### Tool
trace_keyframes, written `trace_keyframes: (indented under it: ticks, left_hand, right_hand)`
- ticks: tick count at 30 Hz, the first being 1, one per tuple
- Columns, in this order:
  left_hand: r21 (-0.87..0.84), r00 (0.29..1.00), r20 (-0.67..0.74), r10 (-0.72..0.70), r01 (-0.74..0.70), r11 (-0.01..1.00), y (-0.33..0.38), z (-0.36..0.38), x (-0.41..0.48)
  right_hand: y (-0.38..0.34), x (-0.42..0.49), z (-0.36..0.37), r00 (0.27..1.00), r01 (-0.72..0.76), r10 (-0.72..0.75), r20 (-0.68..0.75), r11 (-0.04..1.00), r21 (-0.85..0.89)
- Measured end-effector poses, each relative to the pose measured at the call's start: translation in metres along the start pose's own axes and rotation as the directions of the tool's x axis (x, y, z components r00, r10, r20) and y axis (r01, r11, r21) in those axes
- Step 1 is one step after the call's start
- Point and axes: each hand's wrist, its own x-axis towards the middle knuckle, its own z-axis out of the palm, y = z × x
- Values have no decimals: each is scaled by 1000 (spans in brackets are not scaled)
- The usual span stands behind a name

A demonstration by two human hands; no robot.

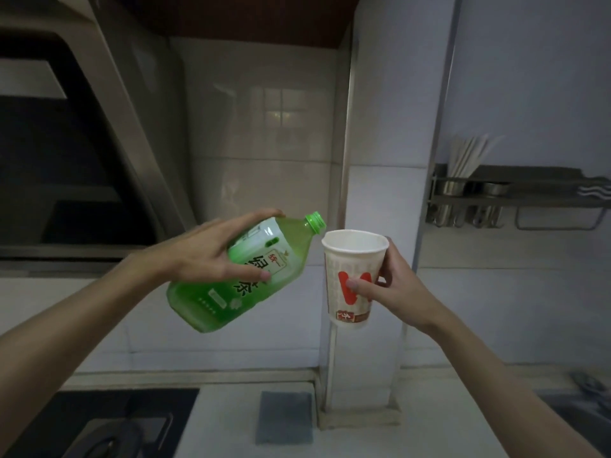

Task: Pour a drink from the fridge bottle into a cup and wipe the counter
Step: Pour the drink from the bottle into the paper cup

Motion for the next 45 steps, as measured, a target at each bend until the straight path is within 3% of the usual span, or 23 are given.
trace_keyframes:
  ticks: [4, 10, 31, 45]
  left_hand:
    - [46, 1000, 10, -2, 1, 999, 7, -18, 2]
    - [251, 999, 38, 31, -39, 967, 12, -37, 8]
    - [465, 981, 188, 40, -125, 876, 19, -50, 28]
    - [590, 978, 202, 49, -162, 791, 31, -52, 34]
  right_hand:
    - [-4, -1, 0, 1000, -2, 2, 7, 1000, 3]
    - [-1, 1, -1, 1000, -5, 5, -7, 999, 50]
    - [14, 8, 9, 999, -45, 45, 2, 997, 70]
    - [16, 8, 15, 998, -57, 56, 33, 998, 37]
